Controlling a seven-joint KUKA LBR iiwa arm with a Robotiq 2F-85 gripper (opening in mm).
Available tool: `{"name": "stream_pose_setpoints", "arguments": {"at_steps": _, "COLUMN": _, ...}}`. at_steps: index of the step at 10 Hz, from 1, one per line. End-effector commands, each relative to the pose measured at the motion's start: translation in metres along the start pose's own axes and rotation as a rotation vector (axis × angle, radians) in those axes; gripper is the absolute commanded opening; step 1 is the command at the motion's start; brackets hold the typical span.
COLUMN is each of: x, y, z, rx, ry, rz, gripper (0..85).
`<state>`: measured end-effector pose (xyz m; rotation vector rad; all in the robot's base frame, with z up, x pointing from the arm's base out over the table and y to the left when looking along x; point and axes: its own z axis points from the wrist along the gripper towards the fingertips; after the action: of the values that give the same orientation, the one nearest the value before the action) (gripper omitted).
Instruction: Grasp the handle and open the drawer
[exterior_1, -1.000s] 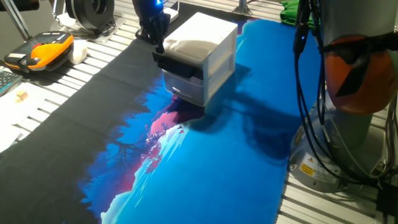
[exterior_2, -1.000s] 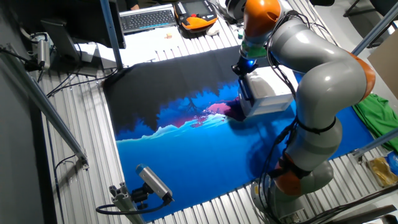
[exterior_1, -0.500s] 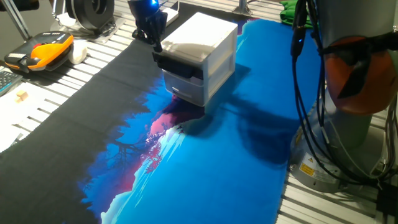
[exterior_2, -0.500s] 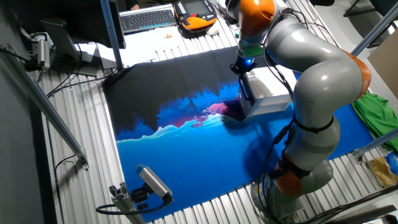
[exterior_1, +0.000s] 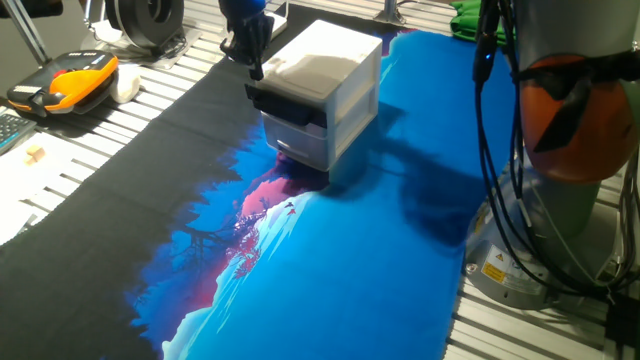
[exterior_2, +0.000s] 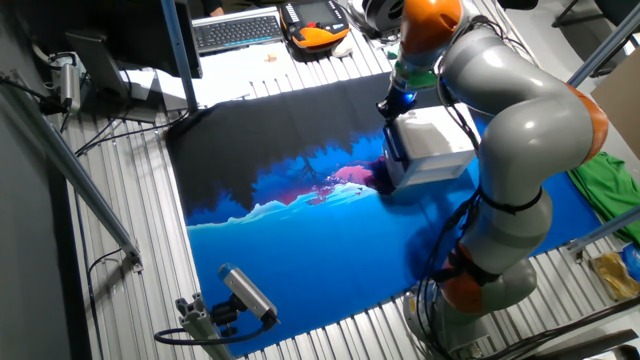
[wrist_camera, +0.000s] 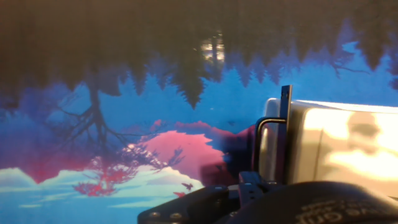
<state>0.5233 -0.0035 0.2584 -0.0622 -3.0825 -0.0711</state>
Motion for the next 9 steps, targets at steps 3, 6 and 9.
{"name": "stream_pose_setpoints", "arguments": {"at_steps": 3, "x": -0.0002, "y": 0.0002, "z": -0.0002, "rx": -0.022, "ry": -0.003, "rz": -0.032, "gripper": 0.0}}
{"name": "stream_pose_setpoints", "arguments": {"at_steps": 6, "x": -0.0013, "y": 0.0023, "z": 0.0002, "rx": 0.096, "ry": 0.009, "rz": -0.058, "gripper": 0.0}}
{"name": "stream_pose_setpoints", "arguments": {"at_steps": 9, "x": -0.0017, "y": 0.0017, "z": -0.0008, "rx": 0.128, "ry": 0.01, "rz": -0.026, "gripper": 0.0}}
